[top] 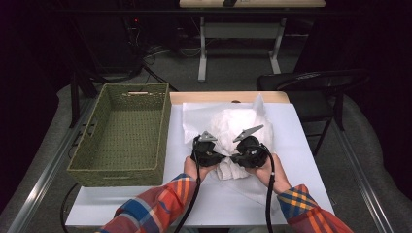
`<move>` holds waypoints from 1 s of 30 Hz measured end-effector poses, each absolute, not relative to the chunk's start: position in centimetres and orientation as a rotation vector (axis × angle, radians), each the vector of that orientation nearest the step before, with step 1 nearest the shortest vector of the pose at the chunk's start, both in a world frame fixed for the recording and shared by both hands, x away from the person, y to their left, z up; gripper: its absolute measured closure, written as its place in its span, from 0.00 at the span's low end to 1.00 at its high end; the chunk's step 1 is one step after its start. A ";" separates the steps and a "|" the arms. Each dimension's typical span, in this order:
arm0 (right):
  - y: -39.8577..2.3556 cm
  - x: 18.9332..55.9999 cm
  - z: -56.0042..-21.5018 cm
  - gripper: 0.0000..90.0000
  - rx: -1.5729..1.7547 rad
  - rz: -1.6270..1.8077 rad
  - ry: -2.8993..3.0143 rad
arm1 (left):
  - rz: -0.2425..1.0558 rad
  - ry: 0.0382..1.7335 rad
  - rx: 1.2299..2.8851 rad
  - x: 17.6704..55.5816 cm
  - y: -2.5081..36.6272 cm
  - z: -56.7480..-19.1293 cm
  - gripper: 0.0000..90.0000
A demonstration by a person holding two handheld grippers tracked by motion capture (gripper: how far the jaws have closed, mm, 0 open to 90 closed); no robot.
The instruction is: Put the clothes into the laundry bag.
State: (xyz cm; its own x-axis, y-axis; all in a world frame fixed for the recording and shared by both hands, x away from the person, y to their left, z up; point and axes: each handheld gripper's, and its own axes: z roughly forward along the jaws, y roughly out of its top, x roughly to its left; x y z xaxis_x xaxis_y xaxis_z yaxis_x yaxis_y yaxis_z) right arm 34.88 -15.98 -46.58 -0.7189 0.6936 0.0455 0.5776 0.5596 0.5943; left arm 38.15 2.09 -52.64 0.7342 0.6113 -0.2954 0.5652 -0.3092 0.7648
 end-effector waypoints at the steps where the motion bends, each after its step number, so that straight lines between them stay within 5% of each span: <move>1: -16.1 35.0 -46.9 1.00 1.091 0.872 2.599 | 0.067 0.882 2.008 38.2 2.3 -52.7 0.87; 9: -16.1 35.2 -47.1 1.00 1.088 0.860 2.603 | 0.121 0.854 2.115 37.1 4.3 -52.5 0.43; 13: -16.2 35.3 -47.2 1.00 1.091 0.855 2.604 | 0.131 0.834 2.128 35.9 5.5 -52.3 0.31; 24: -16.2 35.2 -47.0 1.00 1.088 0.860 2.601 | 0.216 0.954 2.182 34.3 7.2 -52.3 0.15; 30: -16.2 35.2 -46.8 1.00 1.086 0.869 2.594 | 0.129 1.009 2.191 35.9 7.2 -54.2 0.13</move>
